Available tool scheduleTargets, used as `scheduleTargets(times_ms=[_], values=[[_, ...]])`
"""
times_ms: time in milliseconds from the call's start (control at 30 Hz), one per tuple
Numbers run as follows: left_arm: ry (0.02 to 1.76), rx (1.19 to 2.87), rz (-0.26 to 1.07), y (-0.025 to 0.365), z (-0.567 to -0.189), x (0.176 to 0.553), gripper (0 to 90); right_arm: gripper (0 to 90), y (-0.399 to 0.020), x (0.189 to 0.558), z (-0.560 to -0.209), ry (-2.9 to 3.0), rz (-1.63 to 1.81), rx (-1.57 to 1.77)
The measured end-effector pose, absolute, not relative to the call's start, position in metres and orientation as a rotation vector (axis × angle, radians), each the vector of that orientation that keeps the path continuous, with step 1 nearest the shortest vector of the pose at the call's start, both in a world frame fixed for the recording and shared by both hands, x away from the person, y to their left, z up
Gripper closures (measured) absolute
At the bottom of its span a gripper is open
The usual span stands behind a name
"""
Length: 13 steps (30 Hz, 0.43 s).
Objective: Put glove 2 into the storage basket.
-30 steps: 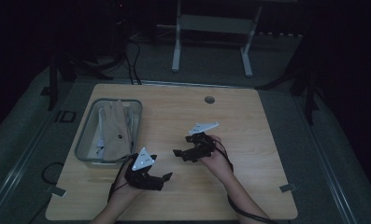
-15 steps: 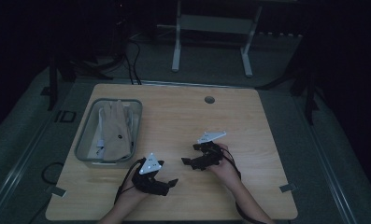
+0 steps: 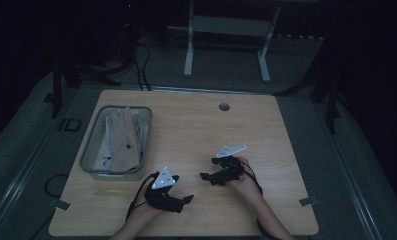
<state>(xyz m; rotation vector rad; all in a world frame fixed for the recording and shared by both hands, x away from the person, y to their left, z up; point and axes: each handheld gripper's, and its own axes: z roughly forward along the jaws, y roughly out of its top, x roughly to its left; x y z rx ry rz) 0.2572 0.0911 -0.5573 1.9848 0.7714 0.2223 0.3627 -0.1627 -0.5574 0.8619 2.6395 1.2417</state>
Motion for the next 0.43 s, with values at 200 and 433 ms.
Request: scheduleTargets(times_ms=[200, 433], values=[[0.745, 1.988, 0.216, 0.088, -0.561, 0.253, 14.1, 17.3, -0.174, 0.364, -0.561, 2.633, 1.231, 0.828], [0.733, 1.987, 0.218, 0.086, -0.56, 0.253, 14.2, 17.3, -0.175, 0.365, -0.562, 2.63, 1.231, 0.843]])
